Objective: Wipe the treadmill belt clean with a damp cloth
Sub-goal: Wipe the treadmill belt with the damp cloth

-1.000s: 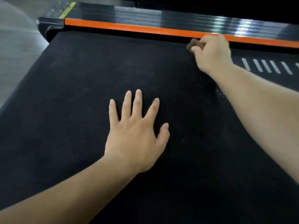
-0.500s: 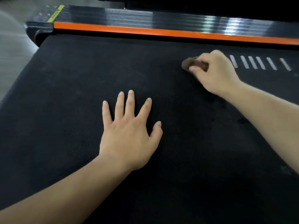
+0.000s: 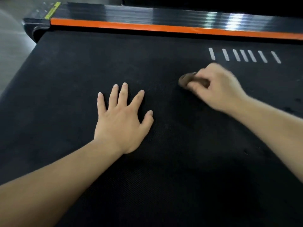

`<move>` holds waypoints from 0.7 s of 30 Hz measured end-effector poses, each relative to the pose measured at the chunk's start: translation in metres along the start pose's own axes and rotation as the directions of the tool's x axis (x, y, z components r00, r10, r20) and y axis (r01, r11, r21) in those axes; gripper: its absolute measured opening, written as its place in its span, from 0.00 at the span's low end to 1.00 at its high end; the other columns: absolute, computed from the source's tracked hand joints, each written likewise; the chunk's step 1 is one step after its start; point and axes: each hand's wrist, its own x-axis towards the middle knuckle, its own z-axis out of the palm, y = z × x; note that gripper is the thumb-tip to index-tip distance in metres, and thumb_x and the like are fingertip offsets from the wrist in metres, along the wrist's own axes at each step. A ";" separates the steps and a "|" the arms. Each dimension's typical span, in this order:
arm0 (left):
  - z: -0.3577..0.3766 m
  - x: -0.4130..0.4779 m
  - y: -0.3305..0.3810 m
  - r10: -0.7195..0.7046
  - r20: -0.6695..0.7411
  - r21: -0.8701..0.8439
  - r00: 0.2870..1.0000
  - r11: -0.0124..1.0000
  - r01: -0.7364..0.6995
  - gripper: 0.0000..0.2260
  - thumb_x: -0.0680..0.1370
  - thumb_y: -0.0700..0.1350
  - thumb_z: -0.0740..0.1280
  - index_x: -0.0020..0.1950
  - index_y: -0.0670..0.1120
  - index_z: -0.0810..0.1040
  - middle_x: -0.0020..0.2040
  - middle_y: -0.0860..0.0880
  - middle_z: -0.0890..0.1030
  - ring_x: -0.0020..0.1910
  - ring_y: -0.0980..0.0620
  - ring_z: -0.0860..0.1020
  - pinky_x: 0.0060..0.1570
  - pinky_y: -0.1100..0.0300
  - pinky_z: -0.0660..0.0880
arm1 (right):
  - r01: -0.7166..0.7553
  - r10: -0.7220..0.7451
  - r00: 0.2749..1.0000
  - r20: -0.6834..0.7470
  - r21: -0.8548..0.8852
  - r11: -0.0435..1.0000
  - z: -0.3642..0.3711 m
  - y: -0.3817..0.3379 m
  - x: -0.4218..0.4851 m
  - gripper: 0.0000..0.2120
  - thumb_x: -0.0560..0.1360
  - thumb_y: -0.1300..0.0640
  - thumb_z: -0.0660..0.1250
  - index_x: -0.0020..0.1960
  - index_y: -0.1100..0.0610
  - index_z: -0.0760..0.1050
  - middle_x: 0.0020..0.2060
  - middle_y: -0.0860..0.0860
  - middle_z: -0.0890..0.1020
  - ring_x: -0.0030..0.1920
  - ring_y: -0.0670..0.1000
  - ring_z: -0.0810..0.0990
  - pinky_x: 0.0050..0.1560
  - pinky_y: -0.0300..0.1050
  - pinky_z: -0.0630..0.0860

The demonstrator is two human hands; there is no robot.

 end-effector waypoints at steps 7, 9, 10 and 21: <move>0.001 0.002 0.000 -0.004 0.002 0.009 1.000 1.000 0.004 0.31 0.80 0.67 0.45 0.82 0.60 0.51 0.83 0.45 0.49 0.82 0.45 0.43 0.78 0.38 0.41 | -0.136 0.143 0.988 -0.061 0.105 0.985 0.006 -0.038 -0.043 0.11 0.76 0.44 0.67 0.50 0.50 0.79 0.45 0.52 0.72 0.48 0.57 0.75 0.49 0.51 0.74; 0.001 0.001 0.000 -0.004 -0.006 0.010 1.000 1.000 0.004 0.31 0.80 0.67 0.46 0.82 0.59 0.52 0.83 0.45 0.49 0.82 0.45 0.43 0.78 0.38 0.41 | 0.038 -0.050 0.997 0.050 0.228 0.973 -0.001 -0.067 -0.088 0.13 0.75 0.42 0.65 0.52 0.49 0.81 0.44 0.49 0.73 0.46 0.54 0.75 0.48 0.49 0.74; 0.000 0.001 0.000 -0.007 -0.012 0.010 1.000 1.000 0.007 0.31 0.80 0.67 0.46 0.82 0.59 0.52 0.83 0.45 0.50 0.82 0.45 0.43 0.78 0.38 0.41 | 0.096 -0.117 0.990 0.083 0.224 0.970 -0.006 -0.064 -0.097 0.15 0.75 0.41 0.64 0.53 0.49 0.81 0.44 0.48 0.74 0.47 0.53 0.76 0.49 0.49 0.74; -0.007 -0.009 0.012 0.060 -0.126 0.026 0.990 0.998 -0.057 0.23 0.83 0.58 0.55 0.75 0.51 0.71 0.77 0.43 0.68 0.78 0.43 0.62 0.76 0.33 0.44 | 0.030 -0.037 0.999 0.026 0.240 0.970 -0.019 -0.064 -0.152 0.12 0.75 0.42 0.65 0.52 0.48 0.80 0.45 0.48 0.73 0.46 0.53 0.75 0.47 0.47 0.73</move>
